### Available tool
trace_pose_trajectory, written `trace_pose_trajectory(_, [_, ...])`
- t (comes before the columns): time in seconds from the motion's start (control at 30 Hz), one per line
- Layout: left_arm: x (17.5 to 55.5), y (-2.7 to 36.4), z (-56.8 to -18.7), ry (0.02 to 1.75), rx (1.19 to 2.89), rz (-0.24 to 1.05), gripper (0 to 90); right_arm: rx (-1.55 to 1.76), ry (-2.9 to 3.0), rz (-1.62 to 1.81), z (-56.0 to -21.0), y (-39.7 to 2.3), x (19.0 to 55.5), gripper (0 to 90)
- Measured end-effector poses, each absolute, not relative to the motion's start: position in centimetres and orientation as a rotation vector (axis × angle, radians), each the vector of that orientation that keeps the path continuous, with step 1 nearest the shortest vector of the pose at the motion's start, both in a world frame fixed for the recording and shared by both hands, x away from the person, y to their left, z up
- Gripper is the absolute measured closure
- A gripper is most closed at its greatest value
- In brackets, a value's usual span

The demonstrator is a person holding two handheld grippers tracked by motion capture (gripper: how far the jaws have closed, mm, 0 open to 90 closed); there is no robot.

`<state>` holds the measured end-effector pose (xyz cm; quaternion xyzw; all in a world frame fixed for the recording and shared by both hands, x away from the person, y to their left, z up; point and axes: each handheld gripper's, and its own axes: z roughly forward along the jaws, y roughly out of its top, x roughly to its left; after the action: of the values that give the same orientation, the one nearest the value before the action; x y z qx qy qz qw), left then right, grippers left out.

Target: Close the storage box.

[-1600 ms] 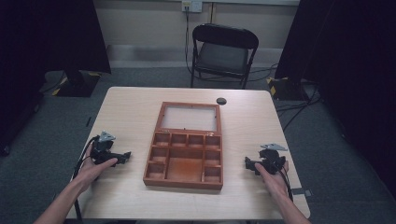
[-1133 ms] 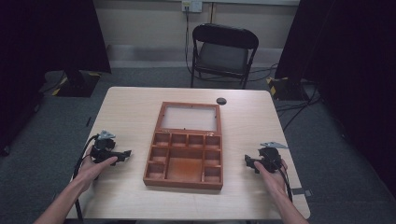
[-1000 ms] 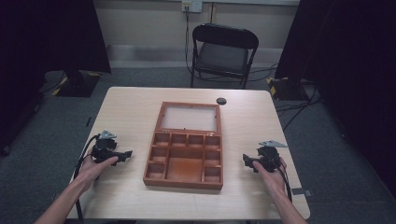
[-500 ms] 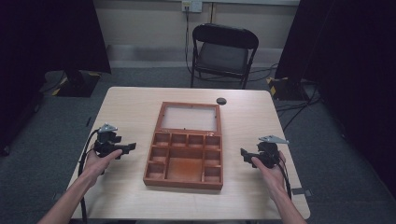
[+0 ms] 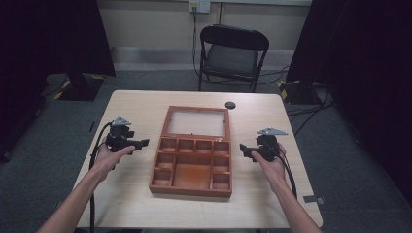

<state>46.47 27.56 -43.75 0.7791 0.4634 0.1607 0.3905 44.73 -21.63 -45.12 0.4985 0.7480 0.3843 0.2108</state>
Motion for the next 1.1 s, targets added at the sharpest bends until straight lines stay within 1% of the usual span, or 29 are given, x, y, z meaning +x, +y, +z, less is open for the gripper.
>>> trace_pose_trajectory(0.17, [47.8, 27.0, -42.6, 1.181, 1.944, 0.402, 21.6, 1.374, 2.102, 1.105, -44.7, -20.2, 46.4, 15.3])
trace_pose_trajectory(0.23, [48.5, 26.5, -42.3, 1.181, 1.943, 0.422, 21.6, 1.352, 2.121, 1.112, -44.5, -19.4, 47.4, 16.2])
trace_pose_trajectory(0.33, [49.5, 25.5, -42.0, 1.183, 1.898, 0.413, 21.8, 1.36, 2.118, 1.111, -44.3, -18.3, 48.9, 16.7])
trace_pose_trajectory(0.37, [49.7, 25.2, -42.0, 1.183, 1.908, 0.412, 22.0, 1.352, 2.127, 1.106, -44.2, -18.0, 49.2, 16.6])
trace_pose_trajectory(0.53, [51.0, 23.7, -42.8, 1.196, 1.9, 0.323, 22.0, 1.338, 2.153, 1.109, -44.0, -16.6, 50.9, 15.5])
trace_pose_trajectory(0.57, [51.0, 23.7, -42.8, 1.196, 1.9, 0.323, 22.0, 1.339, 2.157, 1.118, -44.1, -16.3, 51.1, 15.4])
trace_pose_trajectory(0.6, [51.2, 22.9, -43.3, 1.194, 1.908, 0.282, 22.0, 1.34, 2.164, 1.127, -44.3, -16.1, 51.3, 15.2])
trace_pose_trajectory(0.67, [51.2, 22.1, -43.8, 1.186, 1.929, 0.259, 21.8, 1.351, 2.182, 1.12, -44.9, -15.6, 51.6, 15.2])
trace_pose_trajectory(0.77, [51.4, 21.7, -44.3, 1.178, 1.939, 0.247, 21.5, 1.358, 2.219, 1.096, -45.7, -15.1, 51.8, 15.1])
trace_pose_trajectory(0.87, [51.7, 21.1, -44.9, 1.187, 1.954, 0.264, 21.5, 1.39, 2.232, 1.11, -46.2, -15.1, 52.0, 14.3])
trace_pose_trajectory(0.93, [52.0, 20.8, -45.5, 1.201, 1.96, 0.227, 21.5, 1.424, 2.226, 1.152, -46.5, -15.2, 52.2, 13.8])
trace_pose_trajectory(1.03, [52.2, 20.6, -45.9, 1.208, 1.973, 0.223, 21.2, 1.443, 2.229, 1.175, -46.7, -15.4, 52.4, 13.5])
trace_pose_trajectory(1.1, [52.6, 20.7, -46.2, 1.236, 1.953, 0.189, 20.3, 1.509, 2.237, 1.199, -47.0, -15.5, 52.9, 10.6])
